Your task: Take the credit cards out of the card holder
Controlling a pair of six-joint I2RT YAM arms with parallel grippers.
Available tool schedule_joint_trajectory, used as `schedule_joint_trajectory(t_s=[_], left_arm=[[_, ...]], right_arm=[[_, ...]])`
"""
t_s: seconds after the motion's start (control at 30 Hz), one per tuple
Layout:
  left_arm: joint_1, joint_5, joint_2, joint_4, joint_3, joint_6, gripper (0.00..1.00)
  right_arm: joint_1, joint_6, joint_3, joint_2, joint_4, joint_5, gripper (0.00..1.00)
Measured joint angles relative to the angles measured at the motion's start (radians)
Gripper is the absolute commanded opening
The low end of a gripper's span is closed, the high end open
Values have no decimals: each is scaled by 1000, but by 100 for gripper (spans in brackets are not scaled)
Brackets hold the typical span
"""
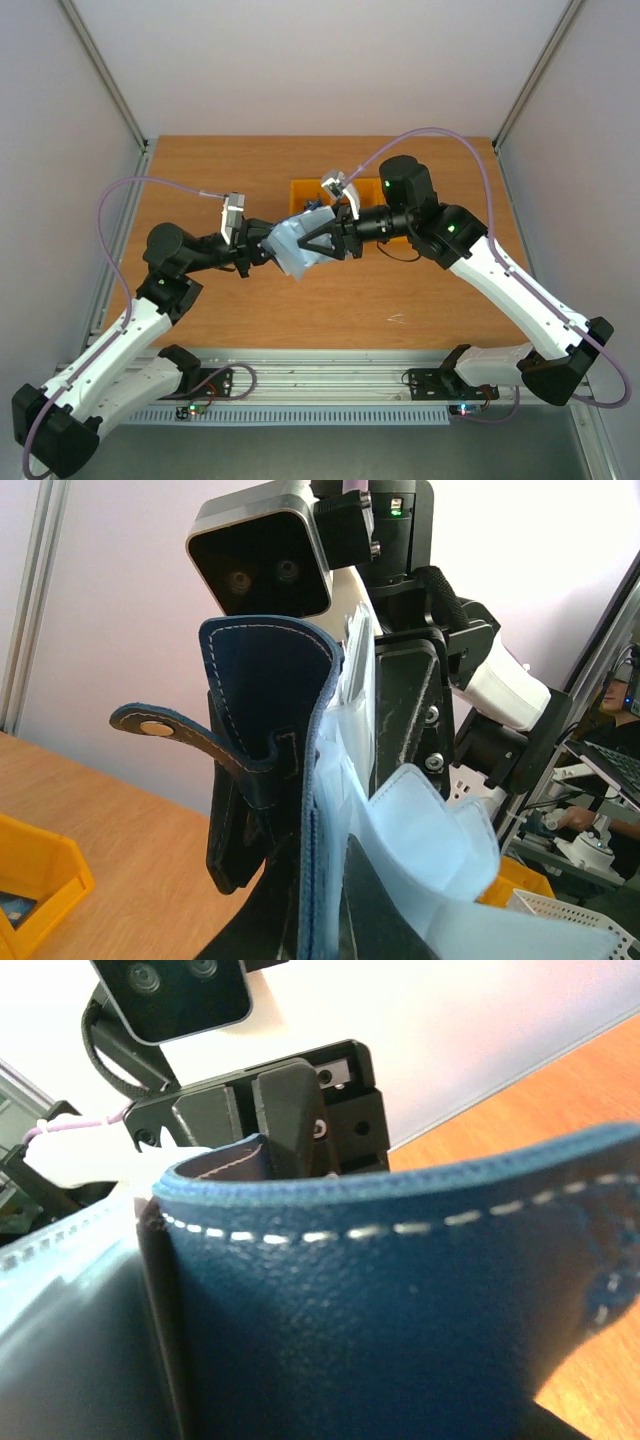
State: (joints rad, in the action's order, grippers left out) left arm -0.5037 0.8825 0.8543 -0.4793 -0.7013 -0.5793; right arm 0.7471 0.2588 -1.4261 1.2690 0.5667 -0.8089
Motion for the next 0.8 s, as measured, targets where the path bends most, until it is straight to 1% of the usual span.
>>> schedule_joint_trajectory(t_s=[0.03,0.1,0.13,0.17,0.2,0.23,0.4,0.43,0.47,0.57,0.63,0.67,0.77,0.8], left_arm=[[-1,-1,0,2,0,0,0],[-1,-1,2,6,1,0,0],[-2,-2,3,6,1,0,2],[-3,-2,3,7,1,-1,6],[-3,-1,3,8,1,-1,10],[-3,-2,3,10,1,-3,12],[11,-16,3,8,2,-24,14],[11,-15,3,7,3,-26,18],[11,-14,3,6,3,-27,26],[14,-12,3,1,4,-37,58],[16,-3,3,1,5,-39,75],[16,6,3,1,5,-38,81],[20,49,3,0,8,-30,97],[20,65,3,0,8,-26,99]], right_arm=[[-1,0,5,-3,-3,1,19],[-1,-1,12,-8,-6,4,16],[0,0,16,-11,-8,8,14],[-1,-1,20,-16,-11,11,10],[0,0,26,-21,-14,19,4],[0,0,30,-27,-16,33,1],[0,0,83,-102,-13,124,1],[0,0,96,-124,-14,139,1],[0,0,101,-136,-13,146,1],[0,-3,105,-156,-17,159,1],[0,-5,105,-158,-21,164,1],[0,-7,105,-158,-21,166,1],[0,-10,105,-159,-20,186,1],[0,-11,105,-159,-20,192,1]])
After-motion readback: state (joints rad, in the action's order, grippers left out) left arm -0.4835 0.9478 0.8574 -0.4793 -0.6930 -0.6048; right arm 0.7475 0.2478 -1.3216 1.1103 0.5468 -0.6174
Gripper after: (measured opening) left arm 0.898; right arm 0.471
